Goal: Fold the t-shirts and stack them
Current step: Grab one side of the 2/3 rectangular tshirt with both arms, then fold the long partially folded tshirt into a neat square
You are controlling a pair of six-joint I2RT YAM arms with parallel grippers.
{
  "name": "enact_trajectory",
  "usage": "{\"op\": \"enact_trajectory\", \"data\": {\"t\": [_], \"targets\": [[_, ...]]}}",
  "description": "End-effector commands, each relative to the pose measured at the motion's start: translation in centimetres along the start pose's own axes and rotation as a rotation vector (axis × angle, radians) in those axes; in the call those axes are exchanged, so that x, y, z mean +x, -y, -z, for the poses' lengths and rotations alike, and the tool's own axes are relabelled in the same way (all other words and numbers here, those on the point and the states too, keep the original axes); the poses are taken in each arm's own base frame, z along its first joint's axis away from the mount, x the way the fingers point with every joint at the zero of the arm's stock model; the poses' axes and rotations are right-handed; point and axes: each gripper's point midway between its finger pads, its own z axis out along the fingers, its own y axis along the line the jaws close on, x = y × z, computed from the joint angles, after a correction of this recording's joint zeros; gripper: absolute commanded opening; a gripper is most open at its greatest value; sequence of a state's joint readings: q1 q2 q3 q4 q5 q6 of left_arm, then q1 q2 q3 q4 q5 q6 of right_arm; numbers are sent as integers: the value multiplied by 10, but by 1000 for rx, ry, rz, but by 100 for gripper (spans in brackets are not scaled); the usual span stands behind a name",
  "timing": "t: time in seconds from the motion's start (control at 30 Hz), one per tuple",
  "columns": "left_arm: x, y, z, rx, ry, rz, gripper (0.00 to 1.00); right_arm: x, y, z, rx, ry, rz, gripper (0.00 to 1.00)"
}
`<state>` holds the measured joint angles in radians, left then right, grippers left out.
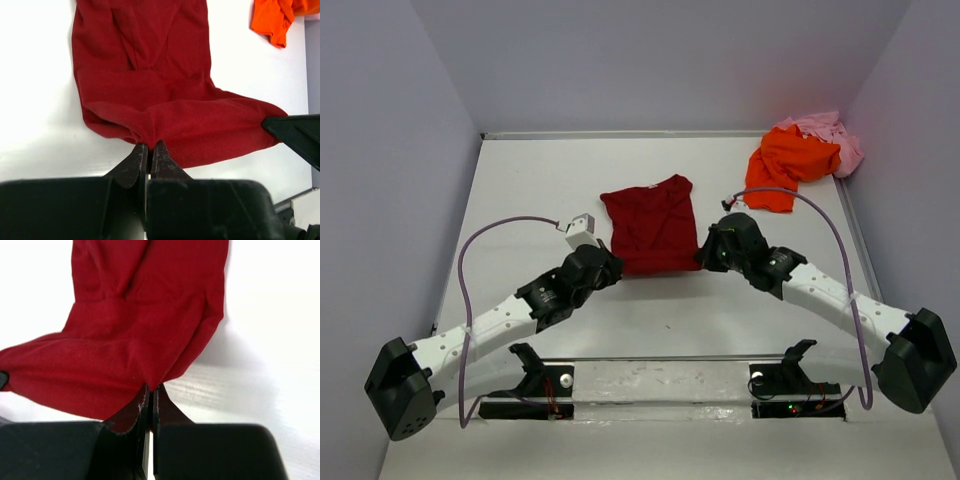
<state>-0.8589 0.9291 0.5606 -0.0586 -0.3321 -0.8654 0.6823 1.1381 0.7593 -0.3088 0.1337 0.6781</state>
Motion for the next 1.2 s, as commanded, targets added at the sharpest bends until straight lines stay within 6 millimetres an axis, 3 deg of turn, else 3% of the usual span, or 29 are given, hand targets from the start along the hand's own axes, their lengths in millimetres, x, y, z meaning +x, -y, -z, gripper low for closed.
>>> {"op": "enact_trajectory", "data": {"t": [0.0,0.03,0.57,0.6,0.73,0.87,1.0,1.13,1.17], "targets": [[-54,30,-4,55,177,-29,0,-49,-6,1,67,144,32,0],[-57,32,-9,51,186,-38,0,-60,-10,2,73,172,38,0],[-155,36,-54,-30,333,-148,0,-128,-34,-53,192,311,109,0],[-160,36,-56,-28,342,-147,0,-141,-42,-51,182,336,118,0],[-180,37,-68,-37,378,-127,0,-157,-47,-66,201,360,132,0],[-186,34,-95,-56,361,-132,0,-187,-52,-76,224,411,127,0],[-201,34,-119,-63,378,-123,0,-197,-36,-103,297,418,123,0],[-203,40,-149,-42,351,-128,0,-199,-21,-119,342,415,109,0],[-195,37,-162,-44,323,-146,0,-192,-15,-128,361,399,116,0]]}}
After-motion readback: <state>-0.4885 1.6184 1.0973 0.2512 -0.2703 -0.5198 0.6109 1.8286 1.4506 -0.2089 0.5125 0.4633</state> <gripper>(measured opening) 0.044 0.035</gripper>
